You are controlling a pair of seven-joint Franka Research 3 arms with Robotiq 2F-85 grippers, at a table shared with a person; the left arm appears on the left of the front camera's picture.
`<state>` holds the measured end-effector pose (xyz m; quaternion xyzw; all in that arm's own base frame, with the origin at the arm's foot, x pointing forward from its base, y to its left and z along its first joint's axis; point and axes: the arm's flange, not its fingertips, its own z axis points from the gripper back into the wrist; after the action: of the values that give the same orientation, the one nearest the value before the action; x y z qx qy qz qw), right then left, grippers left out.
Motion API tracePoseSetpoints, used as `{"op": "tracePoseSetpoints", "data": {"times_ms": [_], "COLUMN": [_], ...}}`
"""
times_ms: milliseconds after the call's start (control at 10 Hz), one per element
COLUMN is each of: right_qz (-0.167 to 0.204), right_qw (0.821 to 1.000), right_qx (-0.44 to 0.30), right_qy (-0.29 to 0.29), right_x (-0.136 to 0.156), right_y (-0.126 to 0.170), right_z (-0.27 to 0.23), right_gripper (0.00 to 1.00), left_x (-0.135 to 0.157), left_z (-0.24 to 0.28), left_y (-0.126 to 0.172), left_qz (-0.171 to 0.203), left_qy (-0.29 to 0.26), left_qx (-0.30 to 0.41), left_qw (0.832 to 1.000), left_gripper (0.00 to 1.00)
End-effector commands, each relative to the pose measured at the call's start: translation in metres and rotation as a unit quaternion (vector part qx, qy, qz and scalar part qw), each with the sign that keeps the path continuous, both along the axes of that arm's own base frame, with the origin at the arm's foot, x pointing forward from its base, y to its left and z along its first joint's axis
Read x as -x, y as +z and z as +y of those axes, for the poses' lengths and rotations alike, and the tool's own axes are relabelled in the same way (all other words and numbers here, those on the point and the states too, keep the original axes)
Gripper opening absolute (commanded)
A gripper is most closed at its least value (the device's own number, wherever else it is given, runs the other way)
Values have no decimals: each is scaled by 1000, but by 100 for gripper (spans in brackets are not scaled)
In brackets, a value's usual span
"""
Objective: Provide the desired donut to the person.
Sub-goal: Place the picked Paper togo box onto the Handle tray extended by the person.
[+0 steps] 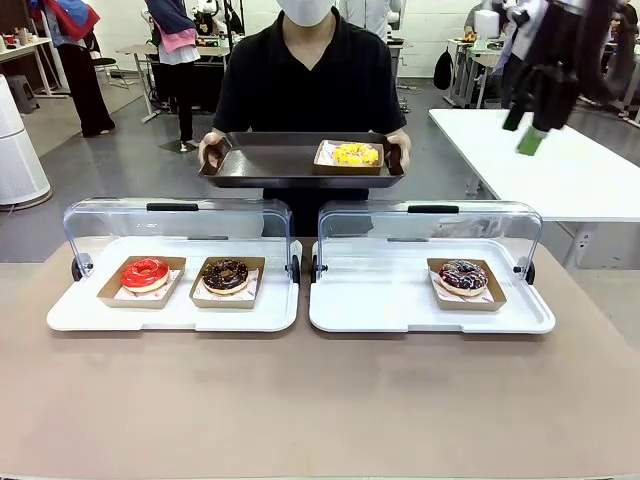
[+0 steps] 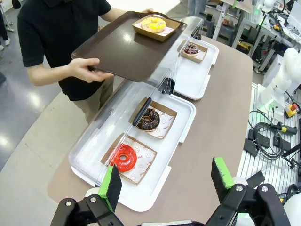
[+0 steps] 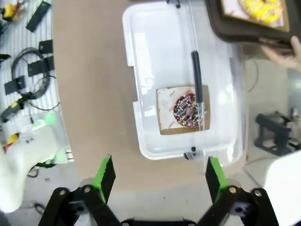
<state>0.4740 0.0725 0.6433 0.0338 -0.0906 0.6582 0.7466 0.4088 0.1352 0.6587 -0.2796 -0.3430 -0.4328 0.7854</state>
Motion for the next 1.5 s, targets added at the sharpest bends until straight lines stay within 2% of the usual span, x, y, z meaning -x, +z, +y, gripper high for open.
{"op": "tracePoseSetpoints", "data": {"times_ms": [0,200,300,400,900,1000,1100,1200,1300,1400], "right_qz": [-5,4,1,11,10,53,72,78,68,79], "right_qw": [999,998,997,999,999,994,985,972,960,941], "right_qx": [-43,-52,-44,-31,-33,-93,-155,-221,-270,-328], "right_qy": [-5,-27,-62,-28,-37,-19,-15,-15,-28,-29], "right_x": [20,17,13,15,14,7,0,-7,-13,-16], "right_y": [-32,-44,-43,-40,-41,-36,-31,-31,-35,-39], "right_z": [-15,-24,-11,-32,-30,-51,-79,-112,-142,-172], "right_gripper": [100,100,100,100,100,100,100,100,100,100], "left_x": [1,1,1,1,1,1,1,1,1,1], "left_z": [-1,-1,-1,-1,-1,-1,-1,-1,-1,-1], "left_y": [1,1,1,1,1,1,1,1,1,1], "left_qz": [0,0,0,0,0,0,0,0,0,0], "left_qy": [-3,-3,-3,-3,-3,-3,-3,-3,-3,-3], "left_qx": [3,3,3,3,3,3,3,3,3,3], "left_qw": [1000,1000,1000,1000,1000,1000,1000,1000,1000,1000], "left_gripper": [100,100,100,100,100,100,100,100,100,100]}}
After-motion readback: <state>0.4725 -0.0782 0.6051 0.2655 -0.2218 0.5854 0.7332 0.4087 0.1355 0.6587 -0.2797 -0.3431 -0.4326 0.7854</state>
